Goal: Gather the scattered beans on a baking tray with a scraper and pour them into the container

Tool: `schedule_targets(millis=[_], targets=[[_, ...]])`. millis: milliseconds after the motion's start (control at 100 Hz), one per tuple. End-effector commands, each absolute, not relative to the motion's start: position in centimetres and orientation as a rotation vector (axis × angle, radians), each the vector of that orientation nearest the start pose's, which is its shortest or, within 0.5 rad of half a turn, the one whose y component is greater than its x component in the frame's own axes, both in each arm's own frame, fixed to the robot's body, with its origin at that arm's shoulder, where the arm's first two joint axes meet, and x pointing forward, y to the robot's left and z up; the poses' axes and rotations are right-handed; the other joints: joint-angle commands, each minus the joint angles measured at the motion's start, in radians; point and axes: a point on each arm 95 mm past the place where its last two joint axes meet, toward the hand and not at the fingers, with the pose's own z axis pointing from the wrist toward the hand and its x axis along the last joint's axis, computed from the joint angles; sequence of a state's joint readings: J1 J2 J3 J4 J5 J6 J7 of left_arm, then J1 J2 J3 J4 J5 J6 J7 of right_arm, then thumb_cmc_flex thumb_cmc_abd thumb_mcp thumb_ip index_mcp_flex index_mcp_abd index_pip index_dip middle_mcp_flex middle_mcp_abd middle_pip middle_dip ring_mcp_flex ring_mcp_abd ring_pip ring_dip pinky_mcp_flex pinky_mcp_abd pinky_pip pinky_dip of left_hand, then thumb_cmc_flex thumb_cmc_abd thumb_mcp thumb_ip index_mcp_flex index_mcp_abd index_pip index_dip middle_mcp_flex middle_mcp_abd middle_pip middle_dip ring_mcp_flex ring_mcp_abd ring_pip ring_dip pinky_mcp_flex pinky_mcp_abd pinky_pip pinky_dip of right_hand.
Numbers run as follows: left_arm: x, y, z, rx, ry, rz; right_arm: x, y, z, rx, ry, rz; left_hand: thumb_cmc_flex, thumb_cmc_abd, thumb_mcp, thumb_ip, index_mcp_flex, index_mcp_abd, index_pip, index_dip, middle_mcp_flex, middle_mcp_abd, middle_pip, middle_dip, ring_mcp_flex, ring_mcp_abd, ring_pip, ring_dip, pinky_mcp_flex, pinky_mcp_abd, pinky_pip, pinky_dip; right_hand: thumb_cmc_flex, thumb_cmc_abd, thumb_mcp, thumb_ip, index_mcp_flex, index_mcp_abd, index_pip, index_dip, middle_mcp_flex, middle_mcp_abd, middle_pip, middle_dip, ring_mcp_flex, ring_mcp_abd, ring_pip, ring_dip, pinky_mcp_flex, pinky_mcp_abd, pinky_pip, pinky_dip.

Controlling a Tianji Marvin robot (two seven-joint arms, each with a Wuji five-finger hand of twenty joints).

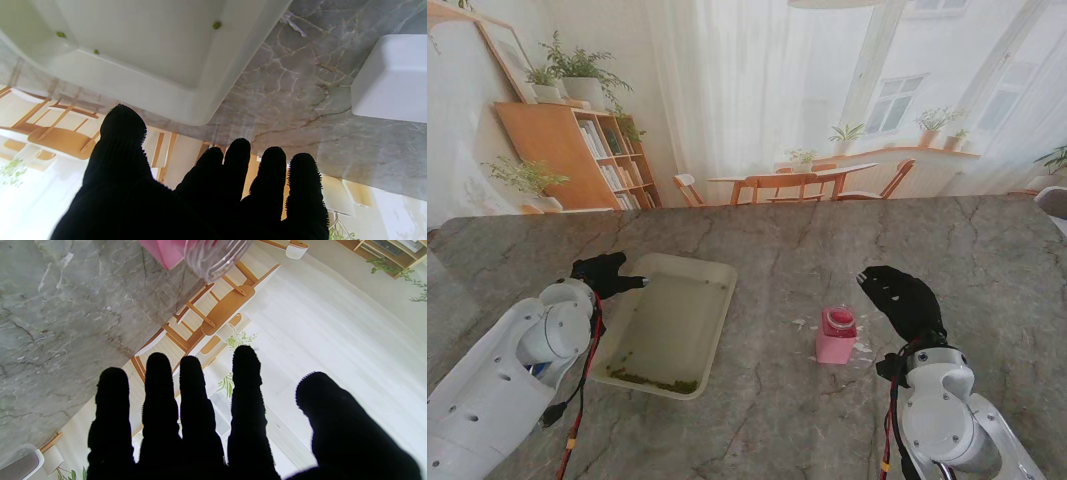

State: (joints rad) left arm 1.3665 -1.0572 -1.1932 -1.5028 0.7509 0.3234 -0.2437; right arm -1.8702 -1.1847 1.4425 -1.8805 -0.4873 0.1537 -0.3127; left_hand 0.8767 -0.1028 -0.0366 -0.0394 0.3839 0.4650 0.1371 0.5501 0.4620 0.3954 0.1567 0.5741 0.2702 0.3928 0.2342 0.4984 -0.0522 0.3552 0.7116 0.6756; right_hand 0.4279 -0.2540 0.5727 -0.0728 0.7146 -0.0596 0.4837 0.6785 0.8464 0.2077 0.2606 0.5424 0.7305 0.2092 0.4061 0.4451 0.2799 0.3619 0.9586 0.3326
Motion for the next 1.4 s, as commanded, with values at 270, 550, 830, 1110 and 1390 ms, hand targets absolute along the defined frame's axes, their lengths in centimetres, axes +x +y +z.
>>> schedule_targets(millis=[270, 550, 830, 1110, 1390], targets=[[47.7, 6.6, -32.6, -1.779, 1.376, -1.055, 33.8, -4.7, -29.0, 1.682, 0.666, 1.724, 0.001, 0.034, 0.004, 0.007, -0.001, 0.069, 0.008, 0.029, -0.030, 0.013, 0.015, 0.056, -0.027, 0.025, 0.036, 0.034, -0.025, -0.014, -0.003, 0.035, -0.001, 0.023, -0.021, 0.019, 0.021, -0.033, 0.006, 0.011, 0.005, -0.018, -0.006, 0.014, 0.006, -0.012, -0.009, 0.011, -0.019, 0.009, -0.010, 0.020], [48.1, 6.6, -34.7, -1.838, 1.406, -1.015, 33.8, -4.8, -28.9, 1.682, 0.659, 1.715, 0.003, 0.030, 0.003, 0.007, 0.026, 0.056, 0.026, 0.046, -0.012, 0.007, 0.038, 0.097, -0.020, 0.032, 0.052, 0.052, -0.022, -0.017, 0.007, 0.039, -0.001, 0.023, -0.021, 0.019, 0.020, -0.034, 0.006, 0.011, 0.007, -0.018, -0.006, 0.014, 0.005, -0.012, -0.009, 0.011, -0.020, 0.009, -0.011, 0.020], [48.2, 5.6, -36.0, -1.840, 1.434, -1.007, 33.8, -4.8, -28.9, 1.683, 0.661, 1.716, 0.038, 0.027, 0.004, 0.007, 0.063, 0.036, 0.056, 0.110, -0.003, -0.004, 0.117, 0.252, -0.010, 0.030, 0.116, 0.132, -0.027, -0.021, 0.044, 0.050, -0.001, 0.022, -0.021, 0.019, 0.020, -0.033, 0.006, 0.011, 0.007, -0.018, -0.006, 0.014, 0.004, -0.011, -0.010, 0.011, -0.020, 0.010, -0.010, 0.021], [48.4, 5.3, -36.9, -1.852, 1.439, -0.949, 33.8, -4.8, -28.9, 1.683, 0.658, 1.714, 0.106, 0.010, 0.006, 0.008, 0.096, 0.025, 0.108, 0.201, 0.005, -0.009, 0.273, 0.419, 0.001, 0.038, 0.220, 0.246, -0.029, -0.008, 0.132, 0.096, -0.001, 0.022, -0.021, 0.019, 0.020, -0.034, 0.006, 0.011, 0.006, -0.017, -0.006, 0.014, 0.004, -0.012, -0.010, 0.011, -0.020, 0.010, -0.010, 0.021], [48.3, 5.0, -37.9, -1.869, 1.424, -0.910, 33.8, -4.9, -28.9, 1.681, 0.656, 1.713, 0.205, -0.031, 0.013, 0.012, 0.124, -0.042, 0.300, 0.508, 0.044, -0.067, 0.505, 0.577, 0.044, 0.009, 0.351, 0.337, -0.004, -0.016, 0.236, 0.143, -0.002, 0.022, -0.022, 0.019, 0.019, -0.033, 0.005, 0.011, 0.007, -0.017, -0.006, 0.014, 0.004, -0.012, -0.010, 0.011, -0.019, 0.010, -0.010, 0.021]])
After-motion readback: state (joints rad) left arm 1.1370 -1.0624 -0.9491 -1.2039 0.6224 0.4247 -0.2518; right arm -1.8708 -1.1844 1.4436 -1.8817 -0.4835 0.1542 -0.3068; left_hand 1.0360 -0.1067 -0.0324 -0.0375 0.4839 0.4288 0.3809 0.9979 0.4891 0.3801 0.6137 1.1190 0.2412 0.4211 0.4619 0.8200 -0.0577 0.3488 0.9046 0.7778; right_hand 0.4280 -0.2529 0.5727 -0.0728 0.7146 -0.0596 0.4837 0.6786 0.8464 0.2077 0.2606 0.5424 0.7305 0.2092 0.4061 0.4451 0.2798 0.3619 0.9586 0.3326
